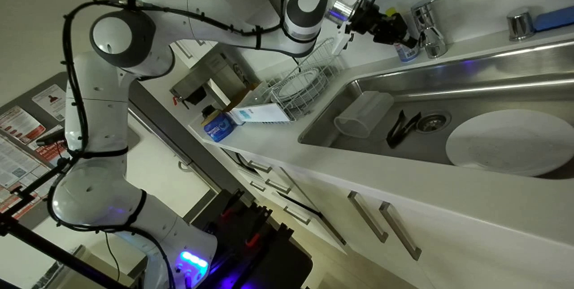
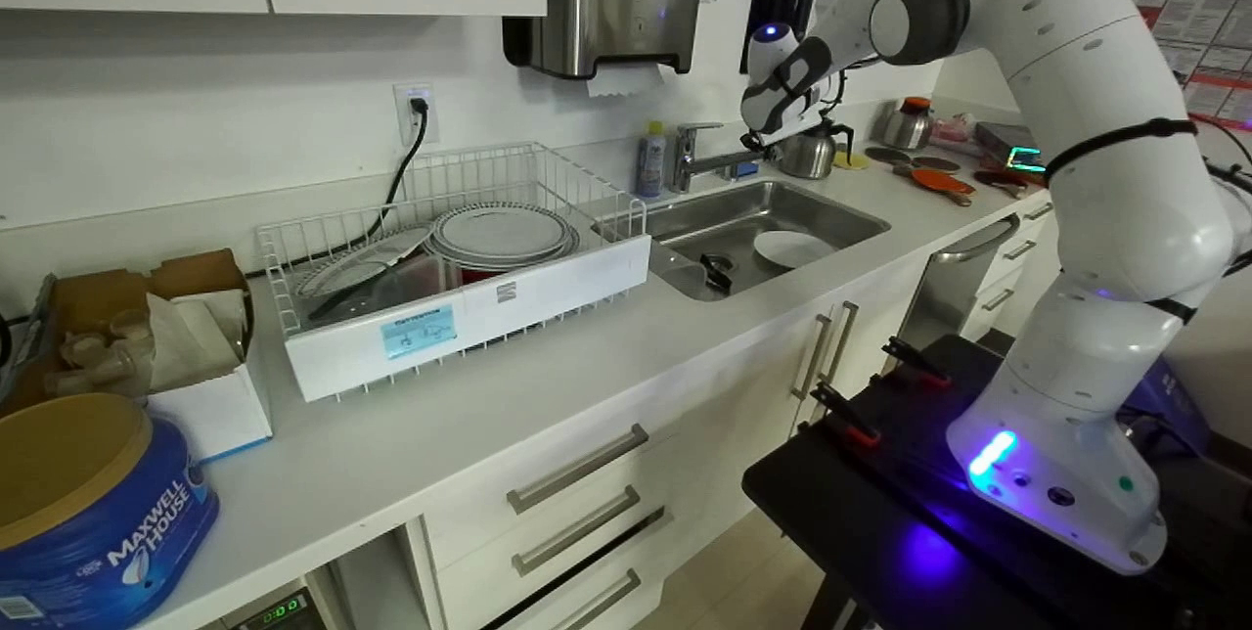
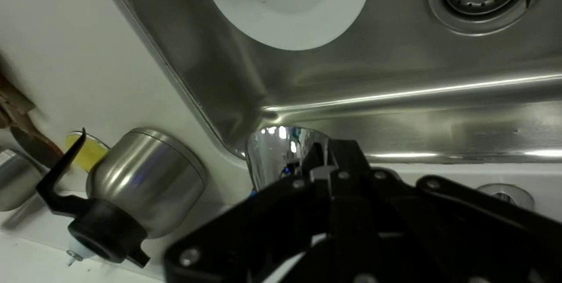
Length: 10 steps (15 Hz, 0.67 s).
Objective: Turn the tap nozzle to the right
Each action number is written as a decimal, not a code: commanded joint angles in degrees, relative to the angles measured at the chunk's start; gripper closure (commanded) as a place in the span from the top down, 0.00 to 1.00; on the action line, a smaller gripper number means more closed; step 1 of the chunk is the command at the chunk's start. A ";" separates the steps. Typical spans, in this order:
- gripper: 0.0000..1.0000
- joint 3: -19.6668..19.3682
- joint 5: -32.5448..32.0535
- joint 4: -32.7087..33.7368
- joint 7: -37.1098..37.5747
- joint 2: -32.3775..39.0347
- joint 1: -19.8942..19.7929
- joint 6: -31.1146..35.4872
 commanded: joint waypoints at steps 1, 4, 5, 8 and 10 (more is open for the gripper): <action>0.00 0.63 -0.70 -3.67 1.19 -4.95 1.99 -2.01; 0.00 -0.06 -1.02 -6.97 3.74 -9.77 4.52 -6.70; 0.00 0.31 -1.19 -8.47 3.91 -12.18 4.91 -9.48; 0.00 2.15 -1.57 -11.98 3.78 -18.59 5.11 -15.92; 0.00 3.61 -1.69 -14.08 4.02 -22.59 4.63 -18.70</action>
